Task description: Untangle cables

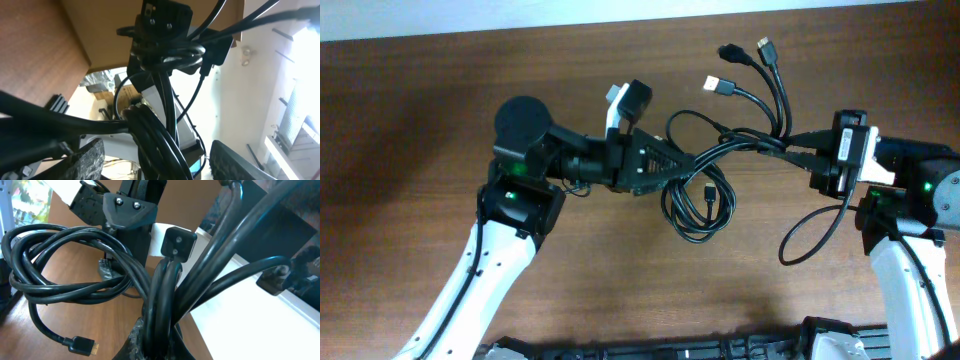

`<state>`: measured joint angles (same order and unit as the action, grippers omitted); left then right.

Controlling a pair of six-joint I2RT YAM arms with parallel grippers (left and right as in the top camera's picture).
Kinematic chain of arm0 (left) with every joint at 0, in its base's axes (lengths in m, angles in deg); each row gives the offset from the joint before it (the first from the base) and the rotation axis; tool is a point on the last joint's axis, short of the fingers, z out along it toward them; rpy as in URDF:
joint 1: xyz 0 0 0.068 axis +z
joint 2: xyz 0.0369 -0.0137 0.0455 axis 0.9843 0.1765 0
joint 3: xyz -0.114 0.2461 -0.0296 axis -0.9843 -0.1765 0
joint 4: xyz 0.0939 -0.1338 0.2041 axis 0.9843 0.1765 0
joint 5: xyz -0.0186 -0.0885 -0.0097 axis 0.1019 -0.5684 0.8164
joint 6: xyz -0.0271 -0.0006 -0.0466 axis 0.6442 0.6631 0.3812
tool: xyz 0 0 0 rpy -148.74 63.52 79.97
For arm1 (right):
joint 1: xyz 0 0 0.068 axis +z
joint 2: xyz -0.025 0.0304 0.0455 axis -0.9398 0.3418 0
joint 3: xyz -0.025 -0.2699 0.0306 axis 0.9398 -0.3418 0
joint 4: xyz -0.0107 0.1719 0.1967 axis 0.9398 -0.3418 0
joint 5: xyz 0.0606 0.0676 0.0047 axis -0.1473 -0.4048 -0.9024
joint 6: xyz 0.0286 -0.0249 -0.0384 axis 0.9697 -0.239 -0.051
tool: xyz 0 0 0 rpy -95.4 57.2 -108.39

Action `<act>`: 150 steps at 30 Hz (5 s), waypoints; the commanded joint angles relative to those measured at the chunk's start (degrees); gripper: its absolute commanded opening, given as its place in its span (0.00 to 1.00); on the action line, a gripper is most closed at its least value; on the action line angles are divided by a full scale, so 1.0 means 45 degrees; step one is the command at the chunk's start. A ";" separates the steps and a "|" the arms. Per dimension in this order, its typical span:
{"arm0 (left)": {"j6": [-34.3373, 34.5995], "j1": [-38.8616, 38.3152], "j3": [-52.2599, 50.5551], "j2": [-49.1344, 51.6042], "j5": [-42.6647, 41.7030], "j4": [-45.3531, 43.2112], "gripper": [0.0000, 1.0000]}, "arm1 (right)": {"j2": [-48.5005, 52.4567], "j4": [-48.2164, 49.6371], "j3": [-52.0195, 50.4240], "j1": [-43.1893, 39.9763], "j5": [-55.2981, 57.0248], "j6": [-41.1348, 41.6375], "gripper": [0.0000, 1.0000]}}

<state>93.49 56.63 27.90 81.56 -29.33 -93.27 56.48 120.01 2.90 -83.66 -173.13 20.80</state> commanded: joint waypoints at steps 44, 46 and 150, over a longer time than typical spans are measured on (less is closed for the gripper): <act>-0.4673 0.2880 0.0058 0.0024 0.2016 -0.2239 0.00 | 0.0000 -0.6528 0.0189 -0.1375 0.0223 0.9214 0.99; -0.4221 0.3036 0.0058 0.0024 0.2239 -0.2229 0.00 | 0.0005 -0.6528 0.0189 -0.1282 0.0223 0.9214 0.99; -0.2846 0.1064 0.0058 0.0029 0.8174 -0.3526 0.00 | 0.0267 -0.4129 0.0189 0.0777 0.0223 0.7208 0.24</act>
<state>82.21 61.48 27.57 82.92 6.21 -108.20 57.71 101.21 3.53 -80.01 -171.21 53.43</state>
